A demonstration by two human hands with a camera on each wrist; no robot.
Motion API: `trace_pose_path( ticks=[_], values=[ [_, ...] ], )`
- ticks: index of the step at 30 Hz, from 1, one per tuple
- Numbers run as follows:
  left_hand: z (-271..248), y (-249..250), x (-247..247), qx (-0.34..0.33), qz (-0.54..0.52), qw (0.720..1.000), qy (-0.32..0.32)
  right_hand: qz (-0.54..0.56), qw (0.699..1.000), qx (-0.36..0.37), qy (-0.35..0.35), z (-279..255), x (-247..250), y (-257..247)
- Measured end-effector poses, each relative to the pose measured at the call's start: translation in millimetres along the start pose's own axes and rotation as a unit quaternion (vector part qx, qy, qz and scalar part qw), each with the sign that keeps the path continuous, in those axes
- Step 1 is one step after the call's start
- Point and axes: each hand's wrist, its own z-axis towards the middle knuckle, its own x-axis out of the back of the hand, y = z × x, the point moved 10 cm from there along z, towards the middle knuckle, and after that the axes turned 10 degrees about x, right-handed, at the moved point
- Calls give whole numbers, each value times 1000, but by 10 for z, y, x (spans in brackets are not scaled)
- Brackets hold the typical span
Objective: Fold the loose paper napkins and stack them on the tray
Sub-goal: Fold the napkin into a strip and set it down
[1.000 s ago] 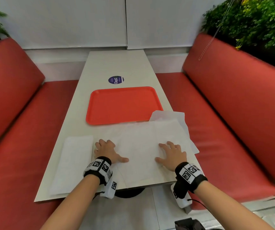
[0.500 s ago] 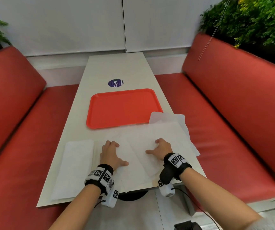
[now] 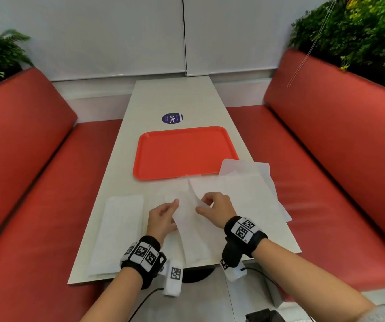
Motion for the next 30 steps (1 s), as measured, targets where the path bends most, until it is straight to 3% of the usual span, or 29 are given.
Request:
trace_pose_path(
  ticks=[3, 8, 12, 15, 17, 20, 22, 24, 27, 30],
  values=[
    [-199, 196, -49, -22, -44, 998, -35, 18, 999, 46, -2, -26, -96, -319],
    [-474, 554, 77, -70, -121, 989, -41, 21, 993, 111, 30, -63, -3, -789],
    [-535, 710, 373, -118, -118, 986, 9, 38, 989, 140, 10, -118, -59, -1085],
    [-542, 745, 620, -142, -107, 984, 26, 83, 984, 151, 55, -116, -2, -1149],
    [-580, 748, 771, -150, -109, 982, 20, 133, 980, 130, 74, -63, -7, -1074],
    [-625, 732, 1002, -154, -103, 982, 23, 231, 969, 85, 1, 14, -290, -996],
    [-612, 674, 1153, -138, -90, 986, 23, 332, 940, 51, -51, 4, -570, -1001],
    [-571, 514, 1262, -80, -66, 995, 17, 391, 917, -9, -83, -54, -841, -977],
    [-567, 181, 1391, 23, -30, 999, -10, 368, 919, -63, -128, -187, -1219, -934],
    [-586, 148, 1588, 13, -4, 1000, -8, 330, 933, -66, -131, -229, -1416, -943]
  ],
)
